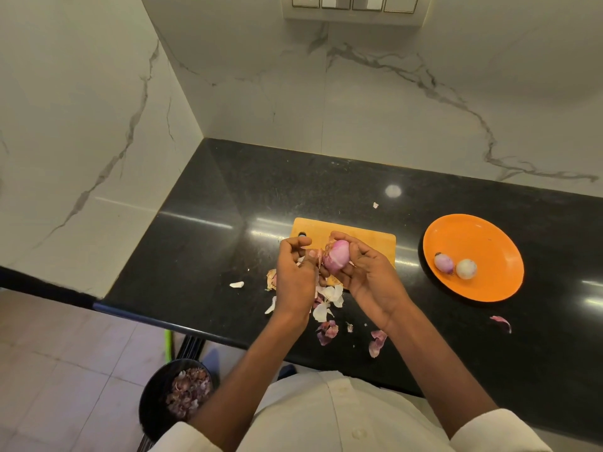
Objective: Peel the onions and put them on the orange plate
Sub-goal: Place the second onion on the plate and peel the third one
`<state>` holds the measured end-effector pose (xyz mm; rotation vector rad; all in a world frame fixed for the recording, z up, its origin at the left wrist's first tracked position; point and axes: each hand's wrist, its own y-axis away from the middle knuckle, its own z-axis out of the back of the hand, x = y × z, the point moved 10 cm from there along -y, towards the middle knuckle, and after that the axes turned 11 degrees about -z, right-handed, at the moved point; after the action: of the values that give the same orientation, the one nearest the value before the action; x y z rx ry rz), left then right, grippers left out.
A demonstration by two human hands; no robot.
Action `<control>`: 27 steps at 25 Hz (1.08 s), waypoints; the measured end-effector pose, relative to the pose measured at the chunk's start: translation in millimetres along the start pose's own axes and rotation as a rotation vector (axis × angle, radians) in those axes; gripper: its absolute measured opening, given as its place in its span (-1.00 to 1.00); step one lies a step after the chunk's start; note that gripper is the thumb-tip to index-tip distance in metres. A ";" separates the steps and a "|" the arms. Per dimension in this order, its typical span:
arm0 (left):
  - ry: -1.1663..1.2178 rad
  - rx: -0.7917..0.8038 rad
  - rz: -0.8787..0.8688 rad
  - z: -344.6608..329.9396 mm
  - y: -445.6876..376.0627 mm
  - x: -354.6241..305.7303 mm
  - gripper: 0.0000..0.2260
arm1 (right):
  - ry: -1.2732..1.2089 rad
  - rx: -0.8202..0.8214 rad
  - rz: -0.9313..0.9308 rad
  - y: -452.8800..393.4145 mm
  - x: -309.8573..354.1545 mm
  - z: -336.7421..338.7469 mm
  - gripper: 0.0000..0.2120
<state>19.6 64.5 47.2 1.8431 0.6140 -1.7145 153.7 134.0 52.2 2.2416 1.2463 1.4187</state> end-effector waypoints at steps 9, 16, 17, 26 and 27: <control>-0.309 0.118 -0.090 2.7 -0.1 3.9 -0.91 | -0.011 -0.109 -0.074 -4.1 -13.8 14.7 -0.69; -0.388 0.397 -0.391 -29.6 2.2 -14.8 -0.75 | -0.022 -0.138 -0.068 1.9 -12.8 12.2 -0.73; -0.437 0.408 -0.449 -30.4 1.8 -16.9 -0.79 | -0.018 -0.140 -0.070 2.6 -12.7 11.9 -0.72; -0.464 0.472 -0.551 -26.6 4.6 -29.1 -0.73 | -0.010 -0.109 -0.073 8.4 -10.7 -0.4 -0.67; -0.491 0.483 -0.555 -28.8 5.1 -27.9 -0.73 | -0.014 -0.105 -0.077 7.9 -11.1 -1.0 -0.66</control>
<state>42.1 80.7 76.6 1.5060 0.5663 -2.7704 155.2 120.6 50.1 2.1080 1.2107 1.4035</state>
